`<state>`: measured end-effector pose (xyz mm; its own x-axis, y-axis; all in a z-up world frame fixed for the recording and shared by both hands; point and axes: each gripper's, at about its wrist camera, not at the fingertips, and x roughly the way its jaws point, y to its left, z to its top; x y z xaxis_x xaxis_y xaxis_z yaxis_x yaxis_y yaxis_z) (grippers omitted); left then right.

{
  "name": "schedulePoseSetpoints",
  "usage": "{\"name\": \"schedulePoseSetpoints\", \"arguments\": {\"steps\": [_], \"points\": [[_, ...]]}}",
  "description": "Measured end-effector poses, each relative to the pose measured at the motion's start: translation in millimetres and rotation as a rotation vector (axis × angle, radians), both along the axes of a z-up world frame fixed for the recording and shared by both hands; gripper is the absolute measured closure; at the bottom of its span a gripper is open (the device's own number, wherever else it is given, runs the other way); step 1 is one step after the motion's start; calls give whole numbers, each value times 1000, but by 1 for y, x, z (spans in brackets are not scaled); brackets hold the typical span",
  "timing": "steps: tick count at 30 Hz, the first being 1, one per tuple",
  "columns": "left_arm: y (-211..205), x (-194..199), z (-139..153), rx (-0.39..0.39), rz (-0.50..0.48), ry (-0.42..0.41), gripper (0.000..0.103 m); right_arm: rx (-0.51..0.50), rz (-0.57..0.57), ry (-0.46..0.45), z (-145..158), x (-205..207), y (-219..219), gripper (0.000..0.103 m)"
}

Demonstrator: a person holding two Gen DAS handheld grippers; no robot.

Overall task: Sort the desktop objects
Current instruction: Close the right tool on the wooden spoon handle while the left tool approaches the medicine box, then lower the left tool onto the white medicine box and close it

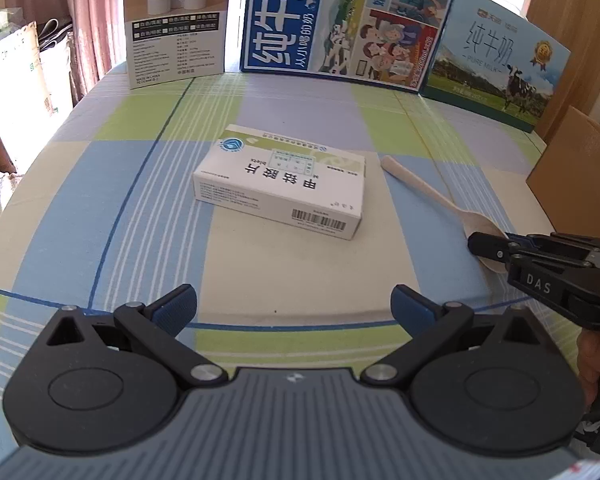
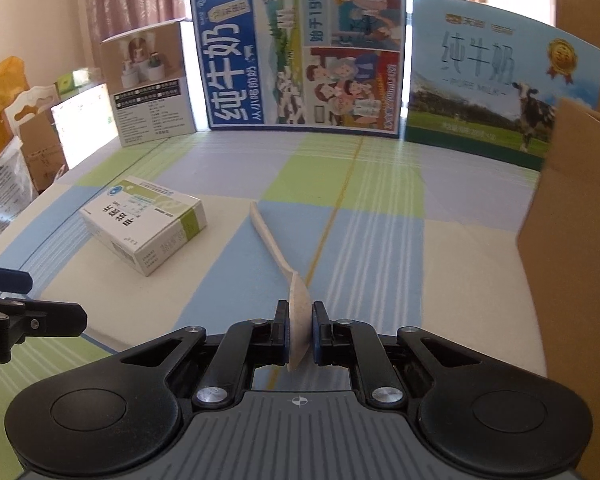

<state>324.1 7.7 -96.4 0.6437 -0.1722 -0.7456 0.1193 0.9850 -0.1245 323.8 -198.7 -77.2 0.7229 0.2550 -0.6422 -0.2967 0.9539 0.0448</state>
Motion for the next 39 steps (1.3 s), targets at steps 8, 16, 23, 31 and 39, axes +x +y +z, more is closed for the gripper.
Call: {"name": "schedulePoseSetpoints", "arguments": {"steps": [8,16,23,31,39], "points": [[14,2,-2,-3,37,2,2,-14,142,2,-1,-12,18,96],[31,0,2,-8,95,-16,2,22,295,27,-2,-62,35,96],[28,8,-1,43,76,-57,2,100,186,63,-1,-62,23,96],[20,26,-12,65,72,-63,29,177,43,104,8,-52,-5,97],[6,7,-8,107,45,-37,36,237,-21,134,9,-71,-17,97]]}}
